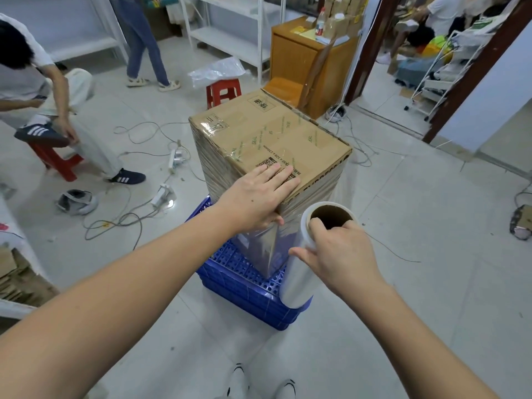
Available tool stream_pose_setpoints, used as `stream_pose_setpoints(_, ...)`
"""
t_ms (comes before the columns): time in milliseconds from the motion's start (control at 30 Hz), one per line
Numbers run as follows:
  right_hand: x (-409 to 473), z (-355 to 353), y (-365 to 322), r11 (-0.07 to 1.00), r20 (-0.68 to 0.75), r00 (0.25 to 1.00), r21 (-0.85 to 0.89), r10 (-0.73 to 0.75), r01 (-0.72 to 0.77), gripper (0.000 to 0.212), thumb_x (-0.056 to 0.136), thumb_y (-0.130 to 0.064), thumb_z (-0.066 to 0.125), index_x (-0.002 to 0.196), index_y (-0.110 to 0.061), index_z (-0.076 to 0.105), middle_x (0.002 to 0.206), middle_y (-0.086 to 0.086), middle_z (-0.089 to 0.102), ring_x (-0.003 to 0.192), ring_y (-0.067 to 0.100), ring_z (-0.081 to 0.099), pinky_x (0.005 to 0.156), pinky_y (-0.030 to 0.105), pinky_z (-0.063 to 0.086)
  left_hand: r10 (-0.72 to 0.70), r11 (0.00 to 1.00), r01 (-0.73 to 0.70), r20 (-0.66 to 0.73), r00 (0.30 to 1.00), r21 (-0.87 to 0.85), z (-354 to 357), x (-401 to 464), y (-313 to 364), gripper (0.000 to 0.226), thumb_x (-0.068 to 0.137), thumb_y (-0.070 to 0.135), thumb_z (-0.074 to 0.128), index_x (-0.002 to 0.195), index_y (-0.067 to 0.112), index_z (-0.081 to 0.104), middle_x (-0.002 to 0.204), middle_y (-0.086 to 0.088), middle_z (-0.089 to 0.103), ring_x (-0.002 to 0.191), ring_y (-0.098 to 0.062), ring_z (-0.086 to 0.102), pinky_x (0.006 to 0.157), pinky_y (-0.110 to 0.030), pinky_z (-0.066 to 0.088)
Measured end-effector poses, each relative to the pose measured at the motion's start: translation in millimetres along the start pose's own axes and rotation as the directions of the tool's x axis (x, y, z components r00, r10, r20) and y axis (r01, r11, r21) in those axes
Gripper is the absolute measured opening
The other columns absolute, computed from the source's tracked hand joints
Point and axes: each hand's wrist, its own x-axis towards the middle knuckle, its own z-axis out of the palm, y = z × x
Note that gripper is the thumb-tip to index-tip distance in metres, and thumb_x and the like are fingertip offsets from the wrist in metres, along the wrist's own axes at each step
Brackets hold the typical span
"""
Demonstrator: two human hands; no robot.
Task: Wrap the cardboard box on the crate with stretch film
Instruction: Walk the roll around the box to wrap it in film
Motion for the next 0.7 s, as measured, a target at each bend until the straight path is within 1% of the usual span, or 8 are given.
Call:
stream_pose_setpoints(133,-9,-5,-3,0.992,-0.004,0.997,0.096,0.081,-0.08,0.036,0.089,-0.051,0.064,0.086,-0.021,0.044,0.069,-0.004,0.05,0.064,0.02,0.041,0.07,0.031,0.036,0.001,0.998,0.0,0.017,1.0,-0.066,-5,2,-6,0.104,0.086,0.069,0.062,0.164,0.023,0.011,0.172,-0.005,0.011,0.158,-0.026,0.011,0.127,-0.039,0.006)
stream_pose_setpoints(200,-12,-11,-6,0.985,0.047,0.992,0.123,0.114,-0.119,0.032,0.096,-0.046,0.054,0.091,-0.022,0.034,0.079,-0.006,0.047,0.073,0.019,0.041,0.076,0.03,0.033,0.035,0.996,-0.036,-0.017,0.999,-0.076,-5,4,-13,0.105,0.081,0.071,0.066,0.163,0.025,0.018,0.171,-0.003,0.019,0.156,-0.026,0.02,0.125,-0.04,0.016)
stream_pose_setpoints(300,-9,-13,-18,0.974,0.067,0.98,0.119,0.185,-0.192,0.022,0.096,-0.04,0.053,0.101,-0.023,0.04,0.086,-0.004,0.055,0.081,0.019,0.05,0.081,0.032,0.04,0.13,0.991,-0.132,-0.091,0.987,-0.017,-2,8,-26,0.103,0.078,0.078,0.064,0.159,0.027,0.026,0.163,-0.002,0.032,0.145,-0.026,0.036,0.114,-0.043,0.032)
stream_pose_setpoints(367,-3,-13,-29,0.963,0.063,0.968,0.104,0.243,-0.249,0.034,0.092,-0.052,0.052,0.104,-0.022,0.041,0.079,-0.004,0.056,0.078,0.02,0.055,0.076,0.034,0.04,0.204,0.979,-0.205,-0.12,0.972,0.008,-1,14,-39,0.1,0.078,0.083,0.058,0.158,0.029,0.029,0.158,-0.002,0.038,0.137,-0.026,0.041,0.108,-0.043,0.036)
stream_pose_setpoints(467,9,-10,-40,0.927,0.061,0.925,-0.03,0.375,-0.374,0.062,0.08,-0.084,0.04,0.076,-0.023,0.038,0.062,-0.008,0.049,0.063,0.017,0.045,0.066,0.031,0.029,0.333,0.942,-0.334,-0.154,0.93,0.022,-5,26,-59,0.094,0.08,0.089,0.046,0.154,0.032,0.035,0.148,-0.003,0.045,0.128,-0.027,0.046,0.104,-0.046,0.04)
stream_pose_setpoints(567,14,-10,-46,0.876,0.042,0.875,-0.029,0.483,-0.482,0.063,0.082,-0.083,0.04,0.062,-0.023,0.034,0.057,-0.007,0.042,0.066,0.018,0.045,0.066,0.029,0.026,0.426,0.901,-0.432,-0.139,0.894,-0.019,-4,35,-69,0.091,0.085,0.087,0.042,0.153,0.027,0.037,0.155,-0.008,0.041,0.139,-0.032,0.041,0.116,-0.048,0.032)
stream_pose_setpoints(633,14,-11,-50,0.856,0.079,0.852,-0.023,0.517,-0.517,0.056,0.088,-0.075,0.043,0.066,-0.023,0.039,0.062,-0.007,0.047,0.074,0.02,0.051,0.069,0.029,0.029,0.448,0.887,-0.457,-0.119,0.886,-0.069,0,37,-70,0.089,0.089,0.082,0.044,0.155,0.023,0.035,0.165,-0.011,0.031,0.151,-0.034,0.028,0.125,-0.05,0.021)
stream_pose_setpoints(700,13,-10,-54,0.836,0.131,0.828,-0.003,0.545,-0.549,0.046,0.092,-0.066,0.046,0.079,-0.022,0.045,0.068,-0.005,0.056,0.081,0.021,0.057,0.085,0.03,0.036,0.455,0.884,-0.463,-0.114,0.883,-0.059,6,40,-68,0.088,0.091,0.079,0.044,0.157,0.021,0.033,0.169,-0.012,0.023,0.155,-0.035,0.022,0.126,-0.051,0.017)
